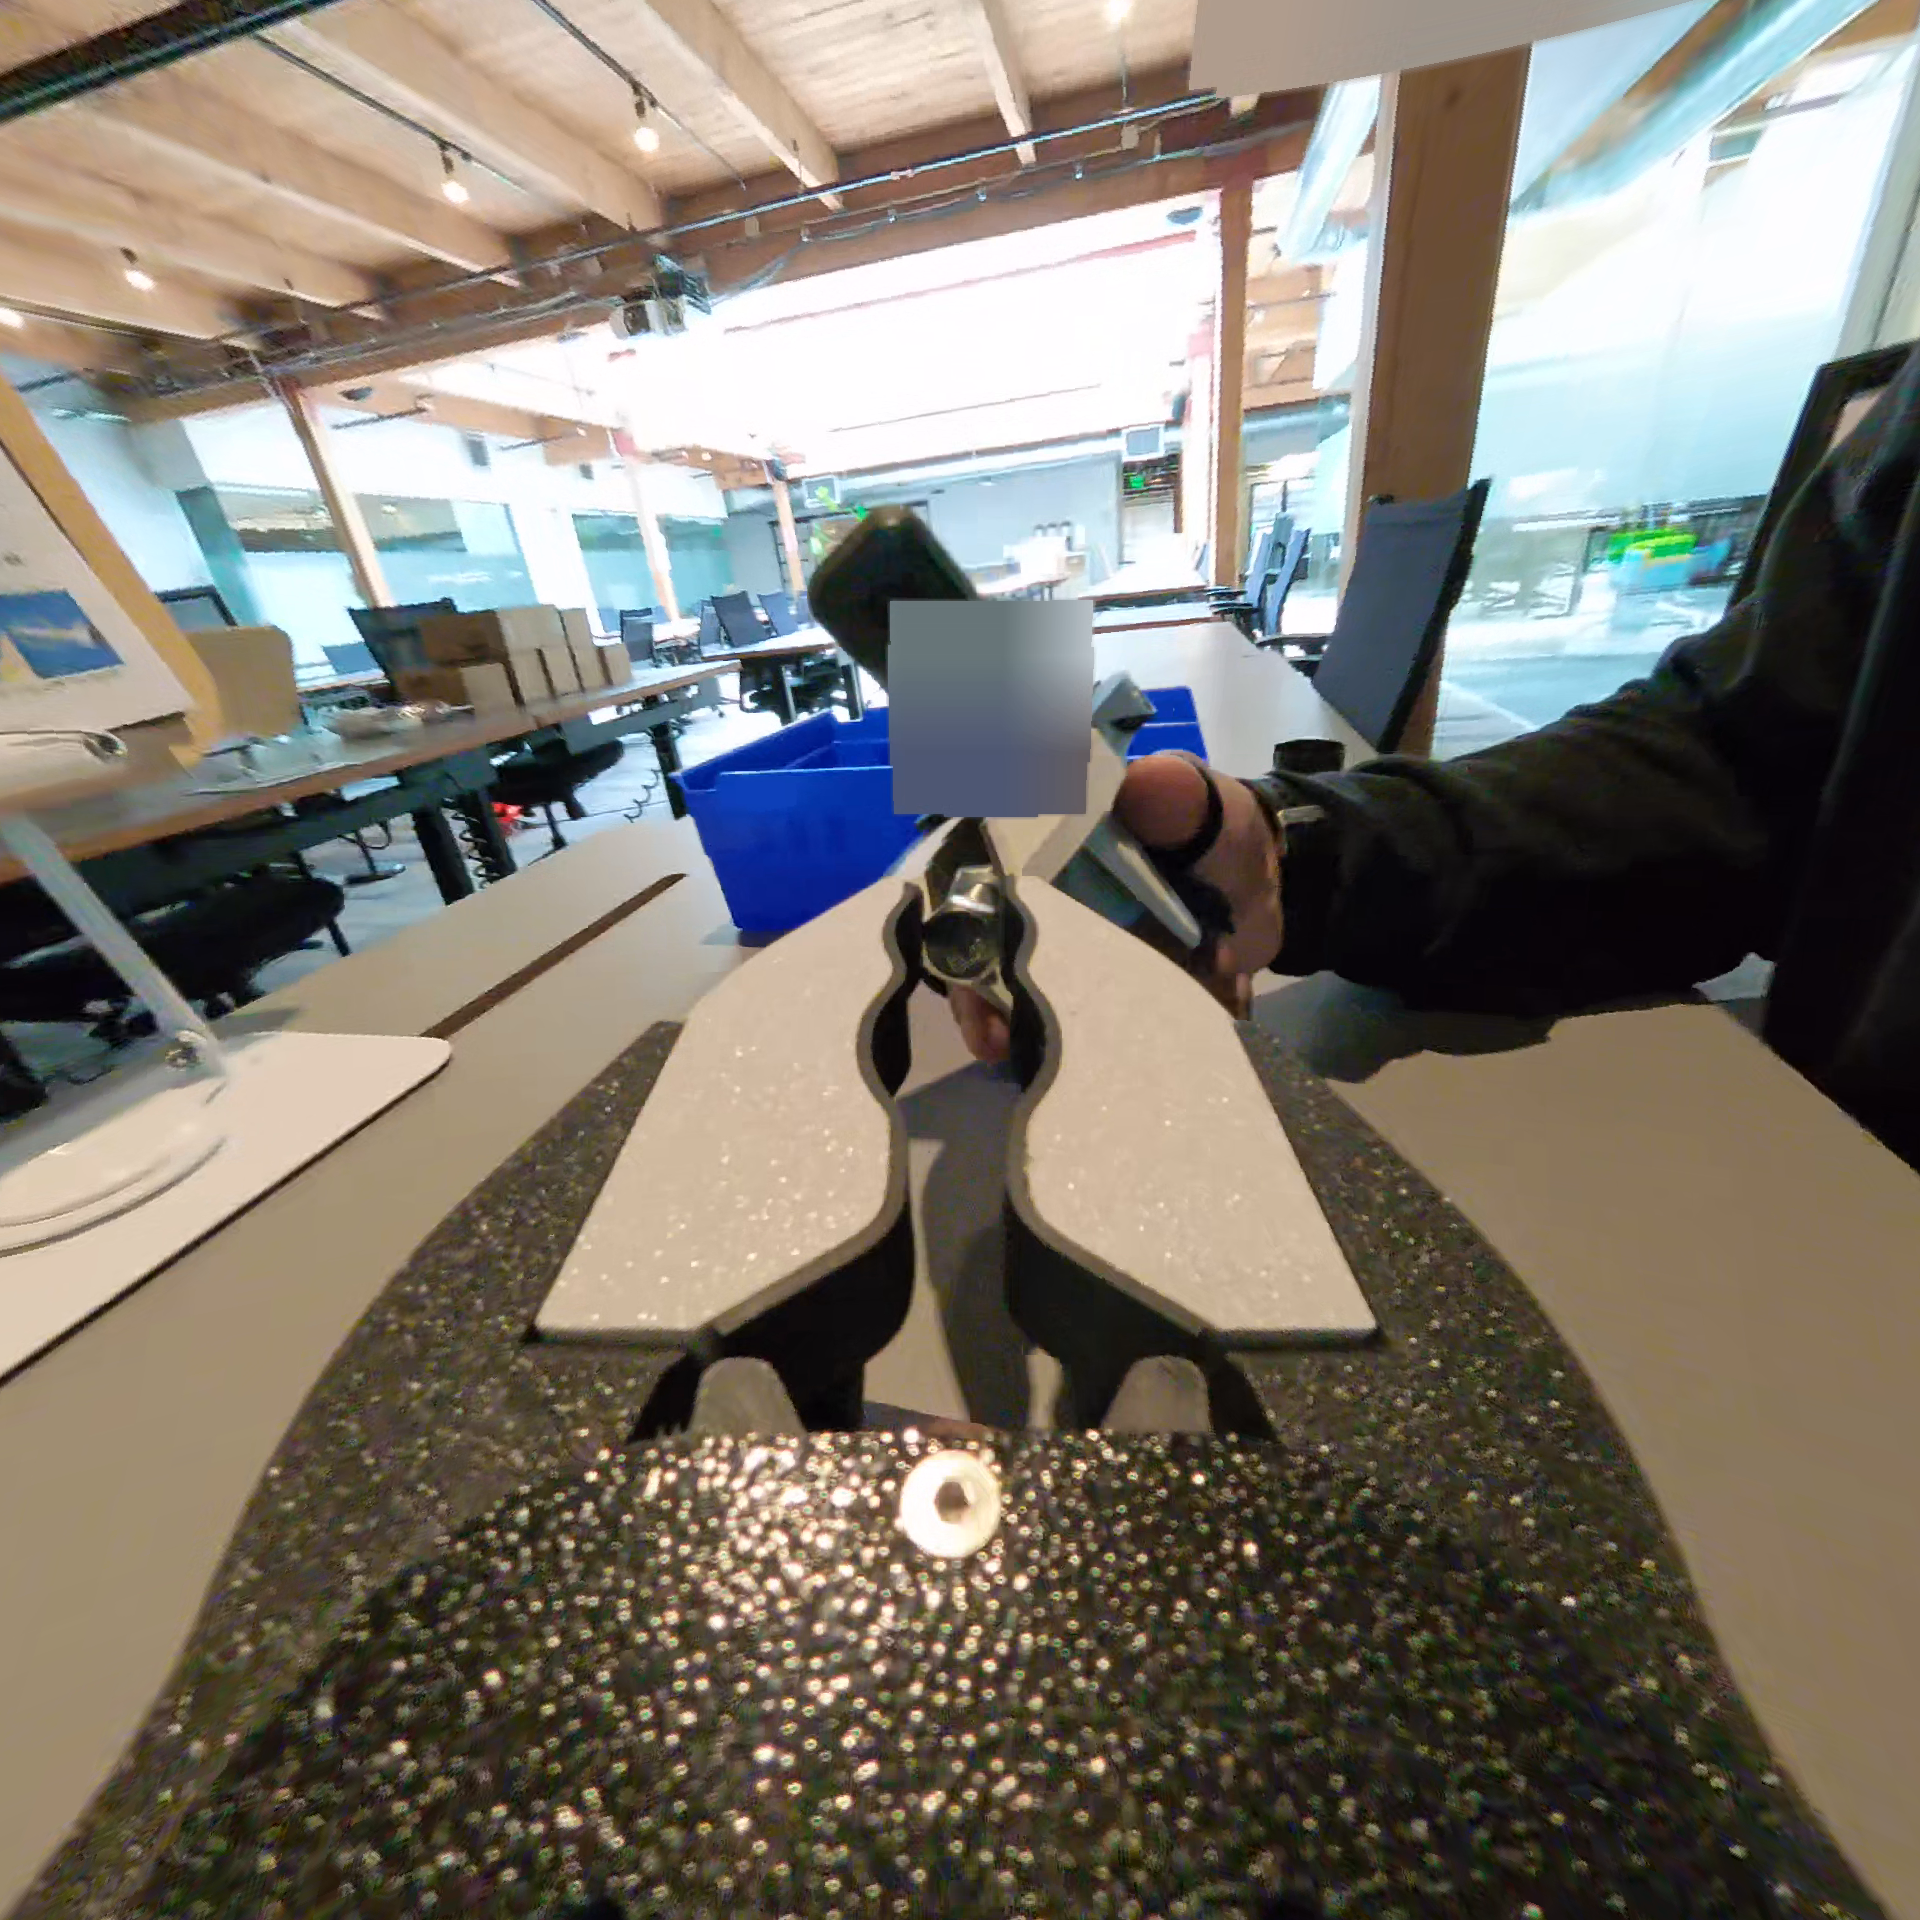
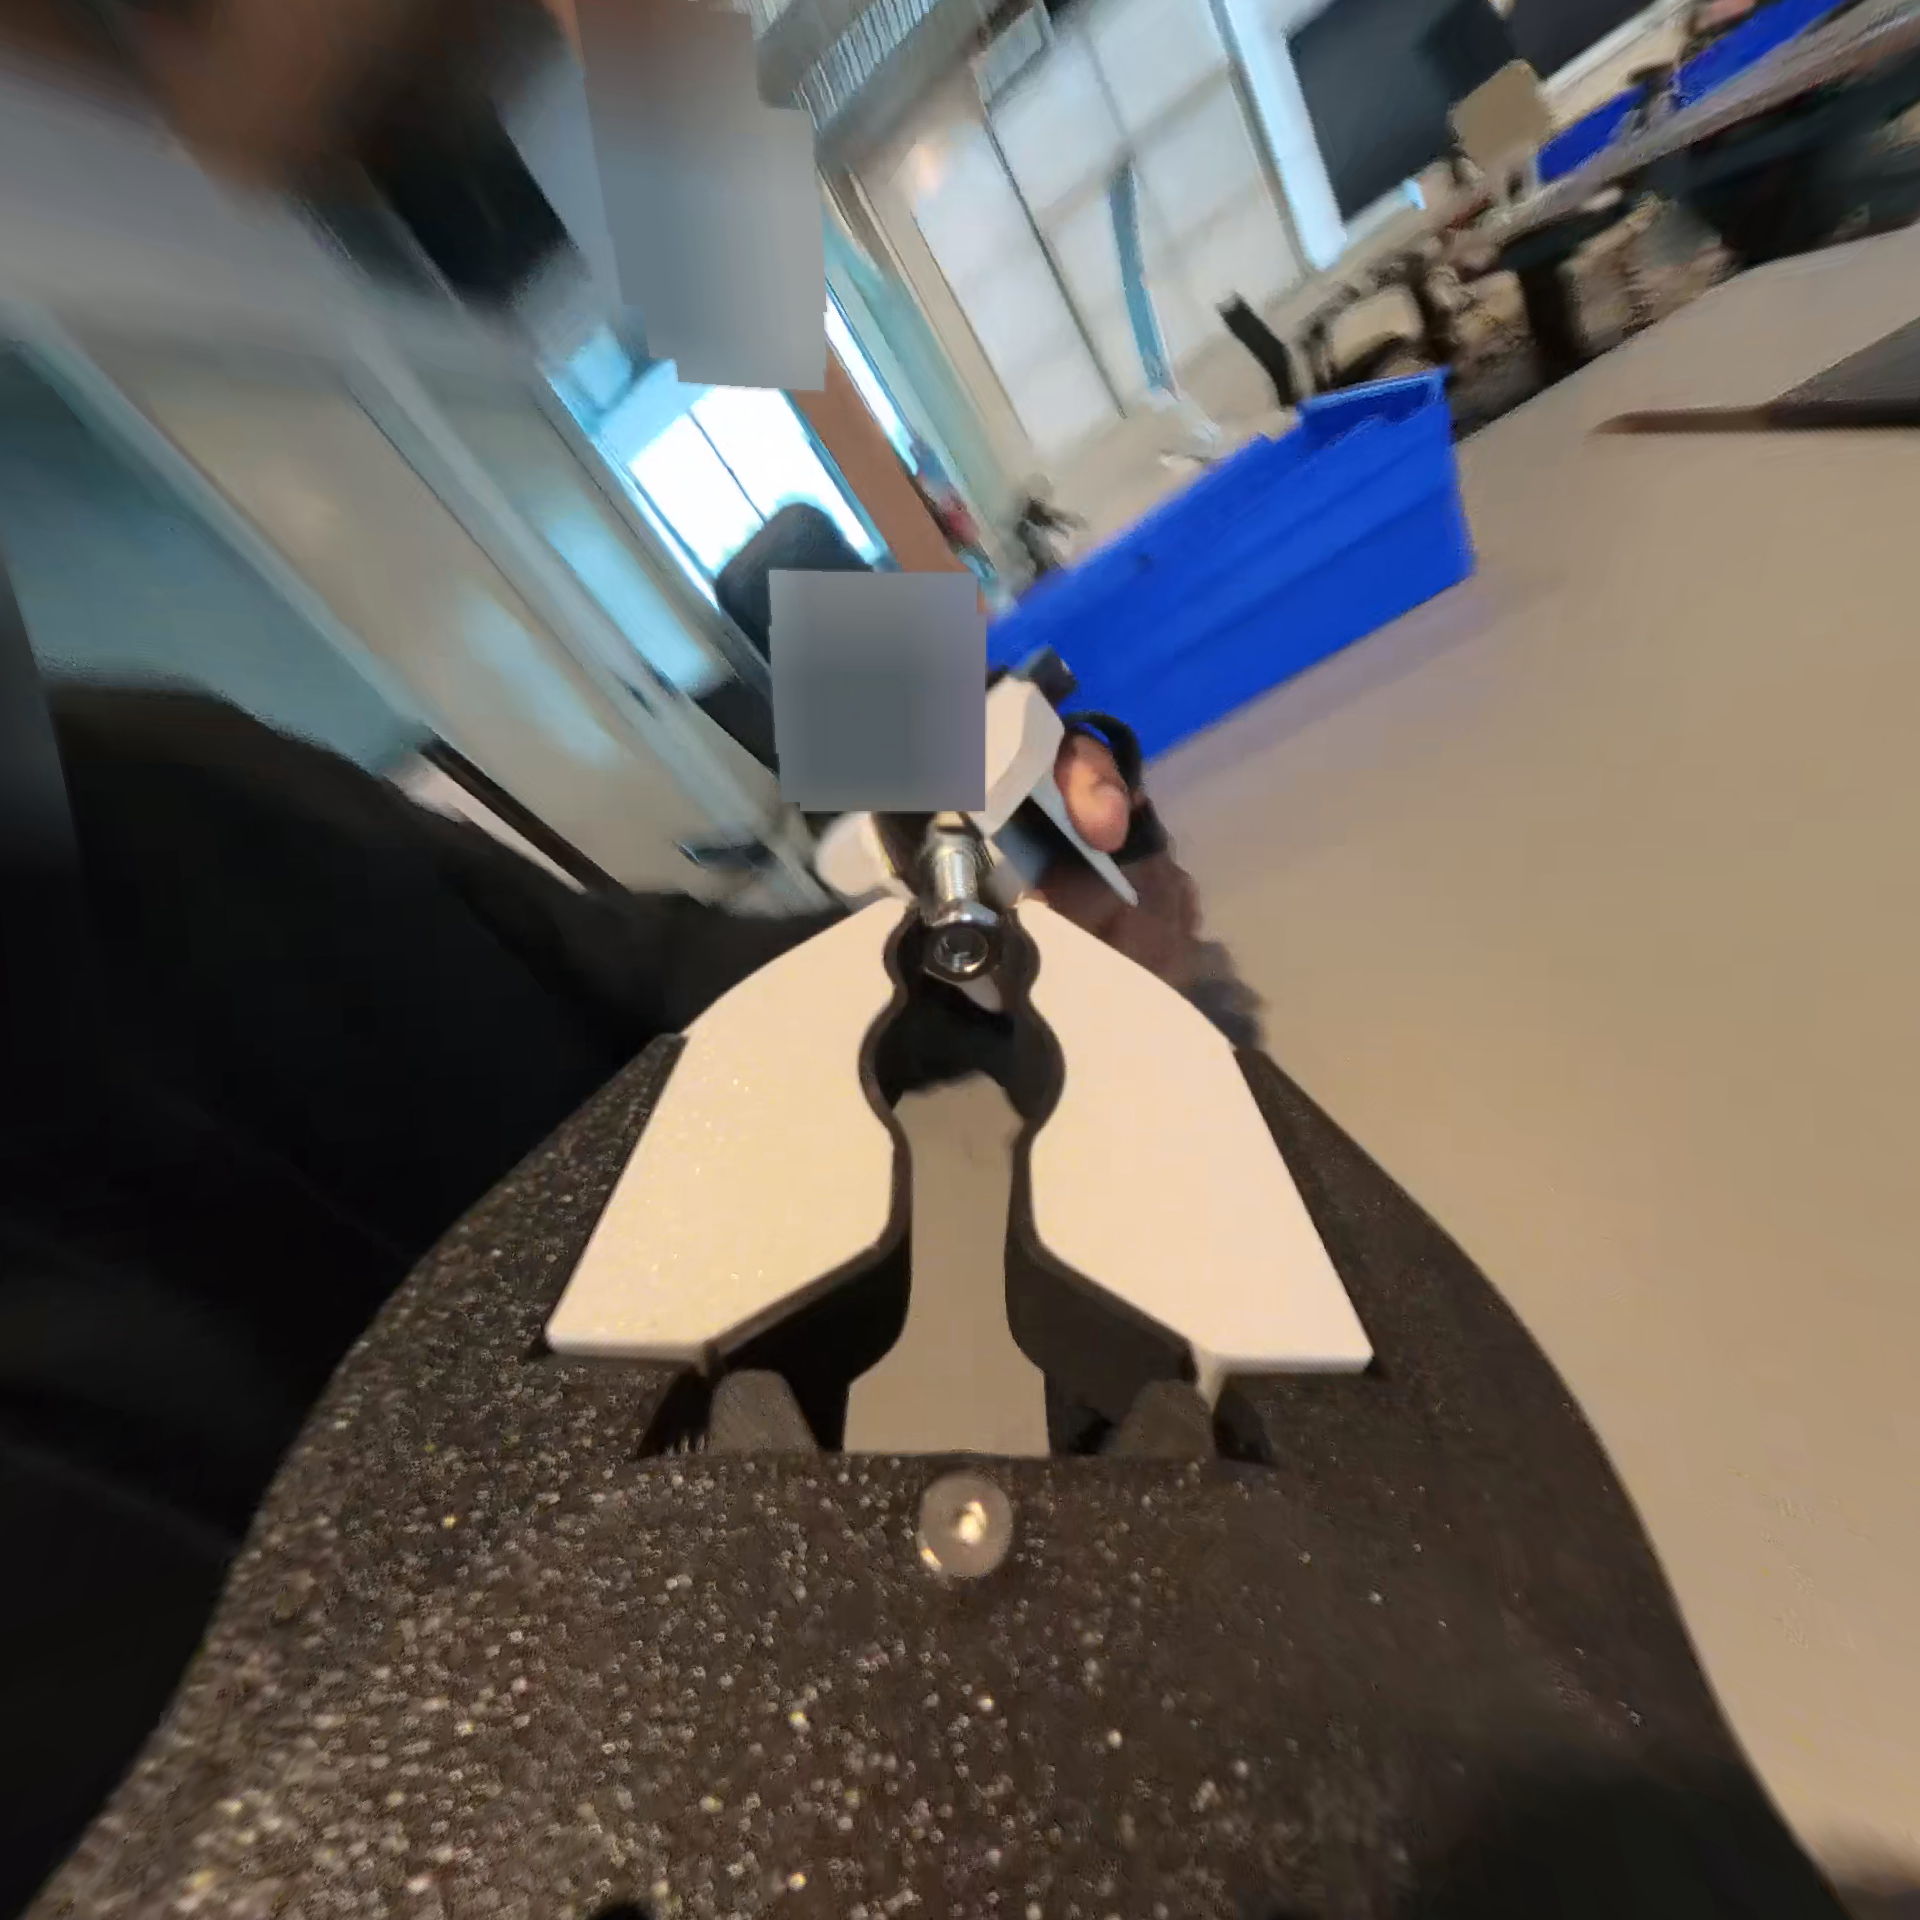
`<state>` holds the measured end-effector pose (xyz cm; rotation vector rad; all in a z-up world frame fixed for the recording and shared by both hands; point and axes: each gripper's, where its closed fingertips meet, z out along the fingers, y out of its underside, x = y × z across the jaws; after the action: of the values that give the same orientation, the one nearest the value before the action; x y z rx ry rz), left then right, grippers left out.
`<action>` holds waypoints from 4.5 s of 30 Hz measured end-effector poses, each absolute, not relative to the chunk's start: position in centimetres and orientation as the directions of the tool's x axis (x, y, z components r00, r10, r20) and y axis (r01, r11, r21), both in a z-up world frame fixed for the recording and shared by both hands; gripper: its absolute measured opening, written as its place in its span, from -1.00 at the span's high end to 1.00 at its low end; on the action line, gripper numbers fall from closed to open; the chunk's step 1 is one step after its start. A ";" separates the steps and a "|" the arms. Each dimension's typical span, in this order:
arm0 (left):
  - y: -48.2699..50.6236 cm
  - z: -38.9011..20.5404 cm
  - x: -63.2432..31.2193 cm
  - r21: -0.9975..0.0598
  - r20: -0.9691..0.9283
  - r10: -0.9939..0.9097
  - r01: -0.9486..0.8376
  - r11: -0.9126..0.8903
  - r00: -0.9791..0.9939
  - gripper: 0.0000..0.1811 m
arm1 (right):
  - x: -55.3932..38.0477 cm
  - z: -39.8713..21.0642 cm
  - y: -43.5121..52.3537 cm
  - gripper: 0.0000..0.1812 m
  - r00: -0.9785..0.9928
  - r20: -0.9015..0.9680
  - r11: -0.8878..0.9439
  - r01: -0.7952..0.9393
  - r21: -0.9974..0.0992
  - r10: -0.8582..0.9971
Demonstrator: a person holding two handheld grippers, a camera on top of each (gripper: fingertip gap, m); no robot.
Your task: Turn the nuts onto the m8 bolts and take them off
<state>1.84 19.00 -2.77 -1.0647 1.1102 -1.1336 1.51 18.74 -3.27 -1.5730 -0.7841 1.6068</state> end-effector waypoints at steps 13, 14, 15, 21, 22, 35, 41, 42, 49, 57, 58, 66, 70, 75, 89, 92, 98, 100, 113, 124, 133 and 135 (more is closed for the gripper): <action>19.8 -2.1 1.5 -0.962 0.169 -0.986 0.218 -0.167 -0.011 0.85 | 2.9 -2.0 19.2 0.70 0.243 -0.084 -0.073 -0.055 -0.996 0.966; 19.8 -2.0 1.4 -0.958 0.183 -0.983 0.222 -0.183 -0.020 0.85 | 2.9 -2.1 19.2 0.70 0.256 -0.049 -0.042 -0.032 -0.999 0.965; 19.8 -2.0 1.4 -0.954 0.195 -0.981 0.226 -0.196 -0.026 0.85 | 2.8 -2.3 19.2 0.70 0.268 -0.014 -0.013 -0.006 -1.000 0.963; 19.3 -2.7 2.0 -0.957 0.215 -0.975 0.187 -0.223 -0.058 0.85 | 2.1 -2.9 19.0 0.82 0.291 0.056 0.040 0.058 -0.998 0.955; 19.4 -2.7 2.0 -0.958 0.212 -0.976 0.186 -0.218 -0.052 0.85 | 2.1 -3.0 19.0 0.82 0.291 0.044 0.026 0.064 -0.998 0.956; 19.9 -2.6 1.5 -0.985 -0.032 -0.995 0.167 0.048 0.098 0.86 | 2.2 -2.6 19.9 0.66 0.046 -0.549 -0.533 -0.185 -0.825 0.834; 20.0 -2.7 1.7 -0.968 0.164 -0.987 0.191 -0.160 0.005 0.85 | 3.2 -3.0 20.1 0.57 0.312 -0.014 -0.017 0.005 -1.000 0.950; 20.0 -2.8 1.7 -0.967 0.176 -0.984 0.189 -0.172 0.003 0.86 | 3.3 -3.0 20.1 0.55 0.337 0.071 0.057 0.049 -0.997 0.939; 19.5 -2.7 1.9 -0.947 0.257 -0.964 0.179 -0.267 -0.074 0.85 | 2.9 -3.0 19.1 0.63 0.341 0.285 0.240 0.167 -0.956 0.896; 19.1 -3.4 2.2 -0.982 0.131 -0.991 0.131 -0.133 -0.026 0.86 | 2.1 -3.6 18.9 0.84 0.293 0.081 0.043 0.133 -0.990 0.953; 19.1 -3.4 2.1 -0.991 0.062 -0.998 0.122 -0.061 0.001 0.85 | 1.9 -3.7 18.9 0.84 0.268 -0.037 -0.065 0.097 -0.993 0.963; 19.4 -2.3 1.6 -0.985 -0.018 -0.997 0.171 0.031 0.079 0.85 | 2.0 -3.0 19.4 0.68 0.144 -0.390 -0.378 -0.101 -0.920 0.909; 19.6 -2.0 1.4 -0.977 0.069 -0.997 0.204 -0.060 0.039 0.86 | 2.6 -2.9 19.5 0.64 0.248 -0.155 -0.153 -0.026 -0.988 0.956; 19.4 -2.4 1.7 -0.979 0.100 -0.995 0.178 -0.097 0.011 0.86 | 2.6 -2.7 19.2 0.68 0.282 -0.033 -0.037 0.011 -0.999 0.959; 19.2 -2.6 1.8 -0.985 -0.081 -0.991 0.143 0.095 0.103 0.86 | 1.8 -2.6 19.2 0.83 0.016 -0.617 -0.609 -0.144 -0.780 0.787; 19.6 -2.3 1.7 -0.984 0.008 -0.996 0.175 0.008 0.088 0.86 | 2.2 -2.3 19.3 0.69 0.061 -0.520 -0.507 -0.155 -0.848 0.852; 19.7 -2.2 1.6 -0.963 0.178 -0.984 0.203 -0.175 -0.004 0.85 | 2.6 -2.8 19.4 0.64 0.239 -0.185 -0.187 -0.014 -0.982 0.953; 19.6 -2.4 1.7 -0.959 0.205 -0.979 0.195 -0.205 -0.021 0.86 | 2.6 -3.0 19.5 0.64 0.267 -0.121 -0.130 0.015 -0.991 0.956; 19.6 -2.9 2.1 -0.991 0.020 -0.996 0.136 -0.009 0.084 0.85 | 2.0 -3.3 19.5 0.83 0.144 -0.504 -0.501 -0.061 -0.863 0.851; 20.8 -1.2 1.0 -0.933 0.250 -0.968 0.278 -0.230 0.037 0.86 | 2.8 -3.1 20.6 0.66 0.213 -0.398 -0.387 -0.092 -0.917 0.892; 20.6 -1.5 1.5 -0.786 0.529 -0.833 0.276 -0.553 -0.162 0.86 | 2.8 -2.5 20.1 0.65 0.365 0.052 0.035 0.053 -0.998 0.929; 20.6 -1.6 1.4 -0.771 0.547 -0.818 0.274 -0.575 -0.180 0.86 | 2.8 -2.3 19.8 0.67 0.357 0.063 0.049 0.048 -0.998 0.932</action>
<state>1.44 20.61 -1.56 -1.3200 0.6721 -1.8443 2.78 19.84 -2.28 -1.3460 -0.9879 0.8770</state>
